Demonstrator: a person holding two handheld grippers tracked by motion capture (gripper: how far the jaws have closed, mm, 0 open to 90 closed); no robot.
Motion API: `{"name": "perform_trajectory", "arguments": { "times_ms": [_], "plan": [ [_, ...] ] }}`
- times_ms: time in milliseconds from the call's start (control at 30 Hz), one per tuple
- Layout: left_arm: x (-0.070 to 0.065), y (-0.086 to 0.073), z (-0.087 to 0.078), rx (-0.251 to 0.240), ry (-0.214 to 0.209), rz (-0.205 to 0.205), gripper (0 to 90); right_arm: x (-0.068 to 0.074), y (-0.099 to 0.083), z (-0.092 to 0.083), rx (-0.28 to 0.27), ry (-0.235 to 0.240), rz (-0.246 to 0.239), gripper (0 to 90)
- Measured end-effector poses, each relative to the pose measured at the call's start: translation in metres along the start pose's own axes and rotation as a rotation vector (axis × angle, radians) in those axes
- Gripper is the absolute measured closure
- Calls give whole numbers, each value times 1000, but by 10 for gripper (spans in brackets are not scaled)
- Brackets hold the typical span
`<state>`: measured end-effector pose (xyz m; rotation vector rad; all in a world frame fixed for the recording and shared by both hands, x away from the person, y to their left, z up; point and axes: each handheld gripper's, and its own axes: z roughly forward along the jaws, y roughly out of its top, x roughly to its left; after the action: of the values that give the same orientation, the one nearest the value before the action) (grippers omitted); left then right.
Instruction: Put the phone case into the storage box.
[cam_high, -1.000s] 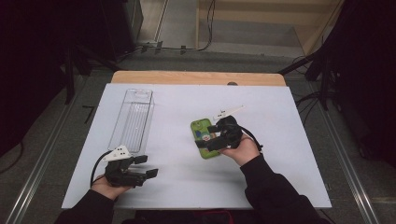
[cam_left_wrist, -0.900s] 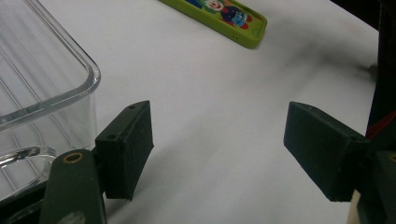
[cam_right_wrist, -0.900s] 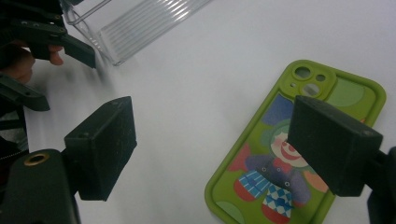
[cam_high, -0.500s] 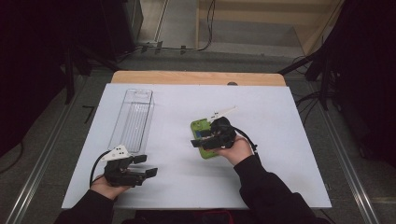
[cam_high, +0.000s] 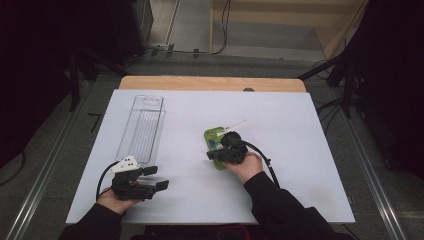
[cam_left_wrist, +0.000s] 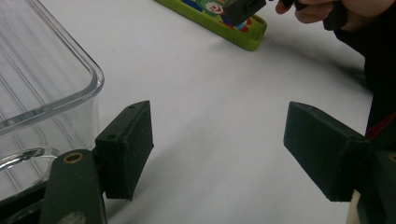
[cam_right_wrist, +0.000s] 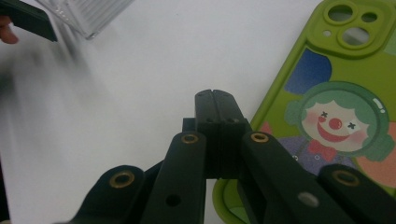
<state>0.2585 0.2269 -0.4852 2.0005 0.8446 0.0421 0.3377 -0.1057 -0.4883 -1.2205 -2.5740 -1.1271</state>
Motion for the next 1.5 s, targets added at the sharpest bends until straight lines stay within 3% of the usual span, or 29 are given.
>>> {"name": "perform_trajectory", "arguments": {
  "times_ms": [300, 400, 567, 1500],
  "plan": [
    [0, 0, 0, 0, -2, 2, 249, -2, -7, 14, 33, -12, 27, 879],
    [0, 0, 0, 0, -3, 2, 249, -5, -8, 15, 33, 7, 41, 879],
    [0, 0, -1, -2, -3, 3, 248, -3, -9, 15, 59, -5, 17, 879],
    [-1, 0, 1, 3, -10, 6, 249, -23, -23, -5, 55, -18, 77, 878]
  ]
}}
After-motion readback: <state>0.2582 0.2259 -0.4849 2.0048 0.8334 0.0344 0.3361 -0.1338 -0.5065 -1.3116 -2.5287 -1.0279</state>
